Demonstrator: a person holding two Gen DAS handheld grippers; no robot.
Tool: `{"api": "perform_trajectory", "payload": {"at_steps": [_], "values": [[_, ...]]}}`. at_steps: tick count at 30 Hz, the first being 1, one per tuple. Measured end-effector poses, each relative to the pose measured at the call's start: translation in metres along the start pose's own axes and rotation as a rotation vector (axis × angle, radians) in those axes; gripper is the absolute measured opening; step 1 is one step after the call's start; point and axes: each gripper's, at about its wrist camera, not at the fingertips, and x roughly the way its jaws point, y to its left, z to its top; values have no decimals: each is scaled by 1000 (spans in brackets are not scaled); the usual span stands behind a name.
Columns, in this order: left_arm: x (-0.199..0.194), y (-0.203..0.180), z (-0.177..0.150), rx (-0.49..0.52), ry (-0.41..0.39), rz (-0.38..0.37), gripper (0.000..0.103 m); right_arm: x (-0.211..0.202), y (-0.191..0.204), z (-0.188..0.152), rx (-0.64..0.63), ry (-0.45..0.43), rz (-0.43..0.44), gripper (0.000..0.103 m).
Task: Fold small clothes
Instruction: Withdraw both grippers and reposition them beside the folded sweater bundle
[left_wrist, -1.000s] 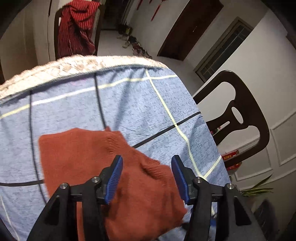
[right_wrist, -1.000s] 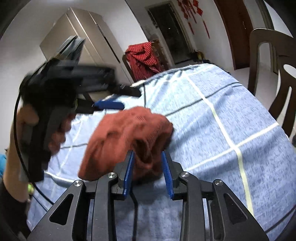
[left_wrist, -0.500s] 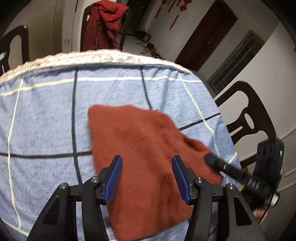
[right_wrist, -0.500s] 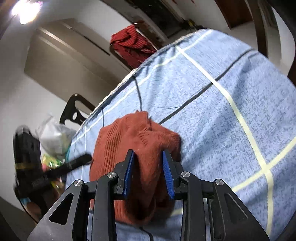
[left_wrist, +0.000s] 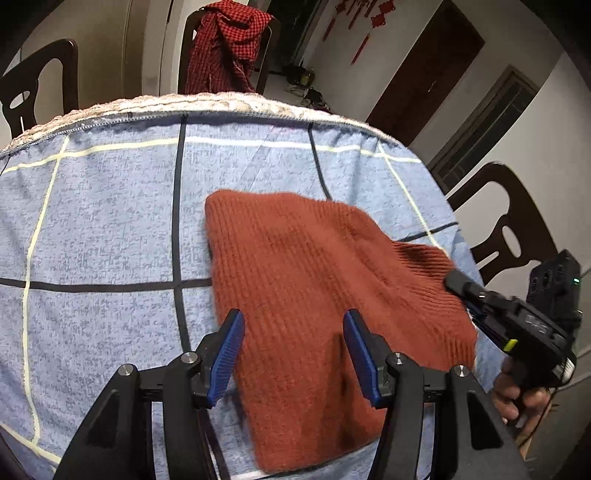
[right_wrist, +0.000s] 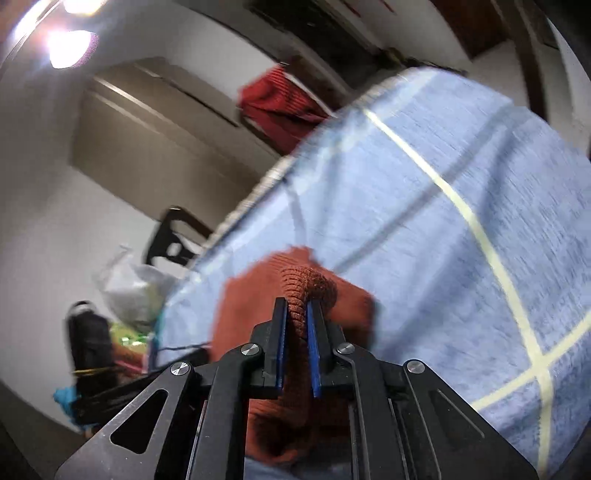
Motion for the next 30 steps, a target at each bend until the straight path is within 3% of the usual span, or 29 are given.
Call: {"api": "perform_trajectory", "payload": {"at_steps": [4, 7, 10, 15, 22, 25, 30], "values": [[1, 3, -2, -12, 13, 7, 59, 13, -26, -4, 76, 54, -39, 12], [-1, 2, -5, 6, 11, 15, 59, 6, -29, -4, 87, 49, -51, 23], [-7, -2, -9, 41, -11, 26, 59, -10, -13, -3, -6, -3, -100, 23], [-13, -14, -21, 94, -49, 68, 59, -37, 38, -17, -300, -108, -223, 23], [-19, -27, -47, 176, -139, 206, 59, -23, 68, -59, -585, -34, -305, 24], [-18, -26, -54, 189, -155, 235, 59, -9, 60, -70, -647, 10, -388, 24], [-17, -30, -60, 236, -171, 261, 59, -14, 45, -62, -578, 20, -357, 32]]}}
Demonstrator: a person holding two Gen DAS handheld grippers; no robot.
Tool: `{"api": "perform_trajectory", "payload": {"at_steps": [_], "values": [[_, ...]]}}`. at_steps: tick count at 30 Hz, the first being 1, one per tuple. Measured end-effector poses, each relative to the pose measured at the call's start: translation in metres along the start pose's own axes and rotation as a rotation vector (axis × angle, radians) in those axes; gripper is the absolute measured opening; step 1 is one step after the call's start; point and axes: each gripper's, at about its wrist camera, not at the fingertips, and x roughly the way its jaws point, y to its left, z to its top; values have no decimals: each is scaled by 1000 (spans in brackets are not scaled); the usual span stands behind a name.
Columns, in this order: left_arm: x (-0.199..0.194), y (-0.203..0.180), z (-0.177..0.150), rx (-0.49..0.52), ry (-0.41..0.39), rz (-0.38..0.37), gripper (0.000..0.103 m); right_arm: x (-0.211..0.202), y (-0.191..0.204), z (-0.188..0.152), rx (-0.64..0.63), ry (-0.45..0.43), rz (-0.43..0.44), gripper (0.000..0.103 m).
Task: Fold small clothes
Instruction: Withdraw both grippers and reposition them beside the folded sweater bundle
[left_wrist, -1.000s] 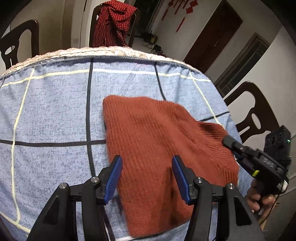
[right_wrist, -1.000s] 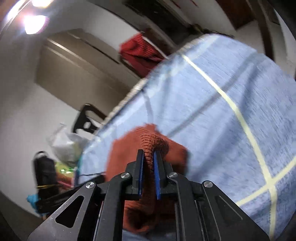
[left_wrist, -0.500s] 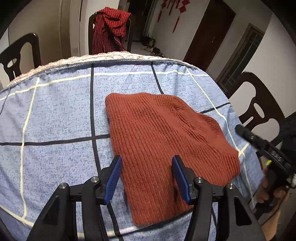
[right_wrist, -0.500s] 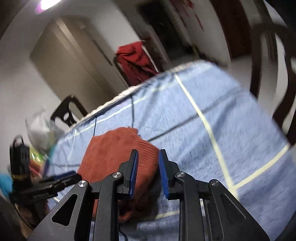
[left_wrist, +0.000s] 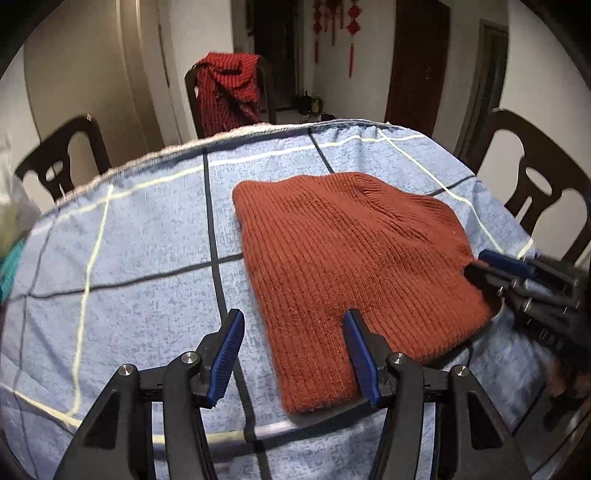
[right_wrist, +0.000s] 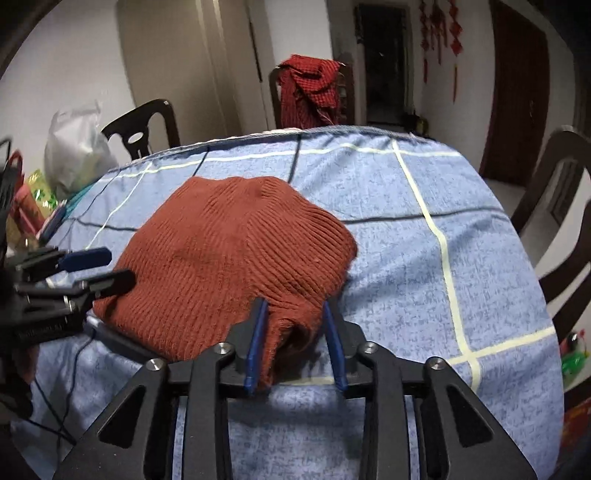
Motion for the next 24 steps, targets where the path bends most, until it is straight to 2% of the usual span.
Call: {"api": "perform_trajectory", "payload": {"at_steps": [2, 5, 7, 9, 12, 14, 19, 21, 24], "values": [[-3, 1, 0, -1, -7, -18, 59, -7, -3, 3, 29, -13, 20, 32], [-4, 1, 0, -11, -14, -29, 59, -13, 10, 1, -9, -49, 50, 32], [-4, 0, -3, -2, -17, -22, 59, -5, 18, -5, -52, -13, 23, 32], [-3, -1, -4, 6, -12, -19, 59, 3, 18, -9, -70, 10, 13, 37], [-5, -1, -5, 13, -21, -9, 59, -2, 10, -4, -23, 26, 38, 39], [-7, 1, -5, 13, -30, -5, 59, -12, 6, 0, -3, -6, 45, 39], [-12, 2, -3, 25, -55, 11, 59, -26, 0, 4, 32, -40, 13, 39], [-13, 2, -4, 29, -64, 25, 59, -27, 4, 3, 0, -59, -9, 41], [-10, 0, -5, 38, -54, 21, 59, -16, 18, -5, -65, -9, 17, 41]]}}
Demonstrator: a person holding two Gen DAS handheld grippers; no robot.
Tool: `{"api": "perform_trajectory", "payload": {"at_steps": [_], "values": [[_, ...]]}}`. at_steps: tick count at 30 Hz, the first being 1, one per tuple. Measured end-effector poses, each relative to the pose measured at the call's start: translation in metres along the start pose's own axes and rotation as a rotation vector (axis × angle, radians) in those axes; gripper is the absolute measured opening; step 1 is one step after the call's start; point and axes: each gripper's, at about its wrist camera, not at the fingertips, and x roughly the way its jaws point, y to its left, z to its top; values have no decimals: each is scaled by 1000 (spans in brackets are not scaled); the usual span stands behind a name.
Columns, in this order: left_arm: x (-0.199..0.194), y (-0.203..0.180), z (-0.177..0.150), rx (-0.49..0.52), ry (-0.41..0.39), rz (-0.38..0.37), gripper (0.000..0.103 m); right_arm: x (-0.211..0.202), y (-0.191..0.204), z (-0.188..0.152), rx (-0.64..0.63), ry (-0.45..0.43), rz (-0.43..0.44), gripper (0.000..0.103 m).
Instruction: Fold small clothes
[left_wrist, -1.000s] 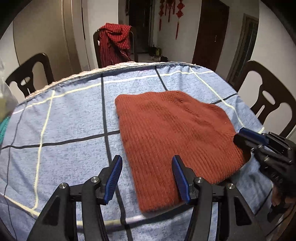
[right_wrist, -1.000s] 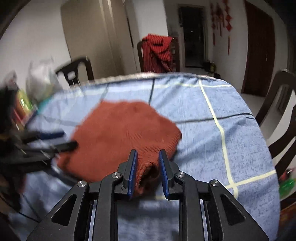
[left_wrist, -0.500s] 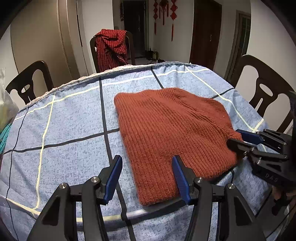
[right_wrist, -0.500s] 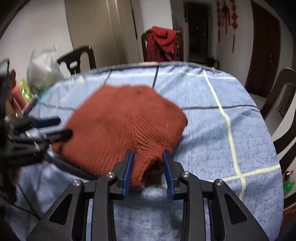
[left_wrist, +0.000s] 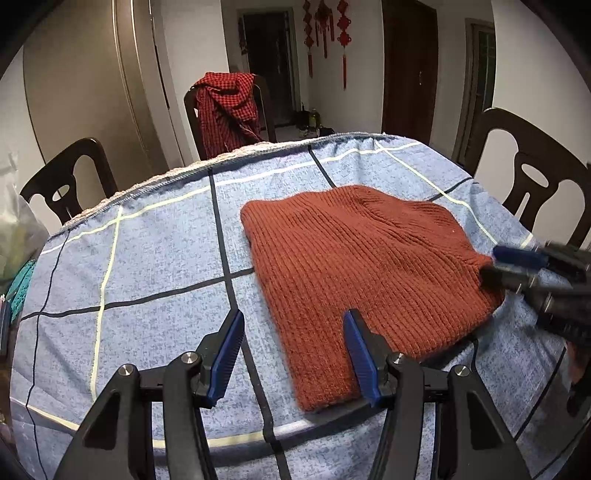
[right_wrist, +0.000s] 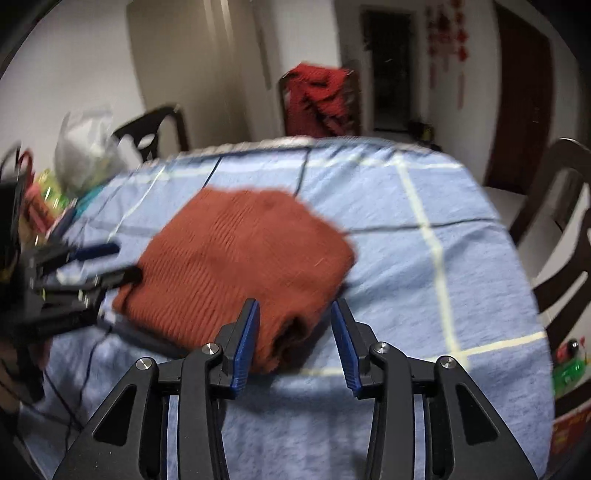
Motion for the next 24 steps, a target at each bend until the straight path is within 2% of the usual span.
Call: {"api": "perform_trajectory", "payload": {"at_steps": [3, 6, 9, 10, 12, 14, 18, 20, 22, 24], "values": [[6, 1, -2, -9, 22, -11, 59, 20, 9, -13, -46, 62, -36, 41], [9, 7, -3, -31, 44, -44, 59, 20, 3, -14, -11, 66, -5, 42], [5, 20, 4, -86, 33, -104, 60, 7, -14, -6, 74, 50, 57, 45], [5, 25, 7, -105, 28, -119, 66, 3, -23, -2, 132, 42, 93, 48], [8, 38, 13, -160, 42, -170, 71, 1, -35, 3, 208, 43, 134, 57], [13, 49, 16, -219, 58, -201, 71, 4, -48, 7, 270, 57, 180, 60], [26, 65, 17, -284, 107, -250, 72, 20, -65, 9, 364, 109, 275, 61], [30, 68, 15, -308, 129, -289, 72, 27, -71, 9, 398, 124, 299, 61], [36, 72, 12, -348, 154, -339, 72, 35, -74, 9, 429, 132, 359, 61], [39, 74, 11, -358, 165, -344, 73, 42, -79, 10, 464, 147, 392, 61]]}}
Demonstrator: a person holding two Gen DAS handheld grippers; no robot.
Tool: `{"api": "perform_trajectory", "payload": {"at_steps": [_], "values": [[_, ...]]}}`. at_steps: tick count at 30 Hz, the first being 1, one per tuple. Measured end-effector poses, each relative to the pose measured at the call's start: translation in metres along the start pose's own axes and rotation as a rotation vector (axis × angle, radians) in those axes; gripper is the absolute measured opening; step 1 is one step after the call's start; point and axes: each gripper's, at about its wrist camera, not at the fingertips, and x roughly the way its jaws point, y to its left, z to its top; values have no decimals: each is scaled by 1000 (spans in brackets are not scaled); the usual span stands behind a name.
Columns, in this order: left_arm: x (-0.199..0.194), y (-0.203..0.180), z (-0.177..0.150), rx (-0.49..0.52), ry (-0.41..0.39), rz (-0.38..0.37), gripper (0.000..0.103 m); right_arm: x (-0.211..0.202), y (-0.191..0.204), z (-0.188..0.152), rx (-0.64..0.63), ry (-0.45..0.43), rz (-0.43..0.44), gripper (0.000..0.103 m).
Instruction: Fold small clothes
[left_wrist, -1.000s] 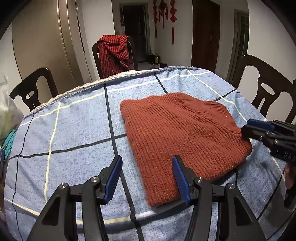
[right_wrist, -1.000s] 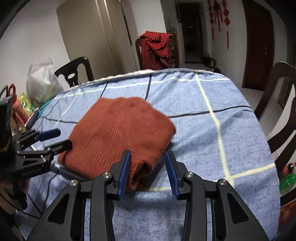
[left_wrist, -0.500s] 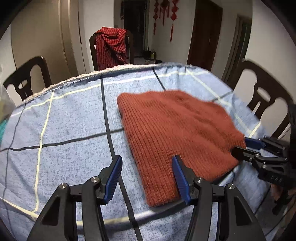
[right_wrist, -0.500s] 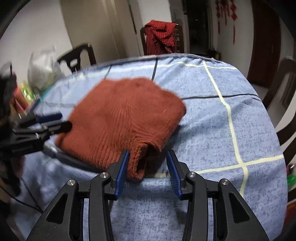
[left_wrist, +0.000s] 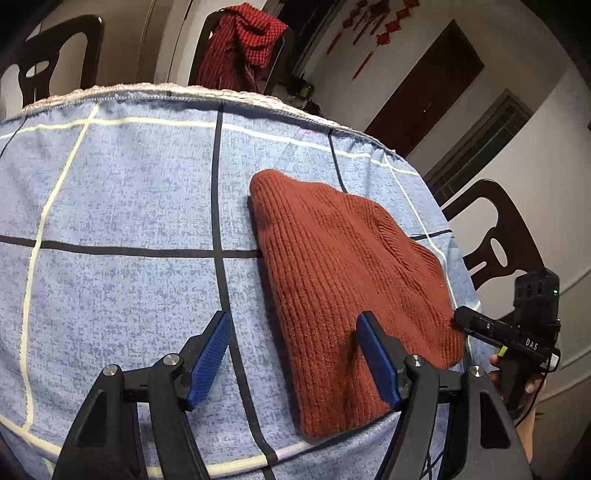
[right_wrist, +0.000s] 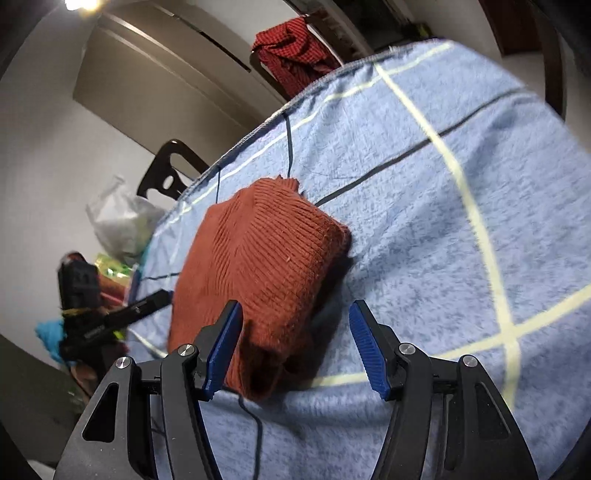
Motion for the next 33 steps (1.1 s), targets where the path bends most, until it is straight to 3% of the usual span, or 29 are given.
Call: {"api": "perform_trajectory", "payload": {"at_steps": [6, 13, 15, 19, 22, 26, 29, 31, 33], "values": [[7, -1, 5, -10, 24, -22, 73, 5, -9, 6, 59, 8, 33, 61], [11, -6, 8, 2, 32, -22, 73, 2, -8, 9, 35, 18, 39, 61], [9, -8, 8, 5, 17, -14, 73, -1, -3, 9, 2, 0, -13, 61], [15, -15, 10, 38, 19, 29, 73, -12, 33, 8, -178, -135, -192, 61], [21, -20, 7, 65, 28, 62, 73, -5, 40, 18, -195, -163, -270, 61], [21, -21, 6, 81, 17, 87, 73, 11, 26, 32, -59, -90, -144, 61], [21, -19, 6, 77, 27, 88, 73, 16, 19, 32, 24, -65, -138, 60], [19, -20, 6, 82, 21, 92, 73, 17, 21, 30, 44, -61, -127, 47], [17, -22, 6, 91, 16, 102, 73, 15, 27, 30, 27, -79, -145, 20]]}}
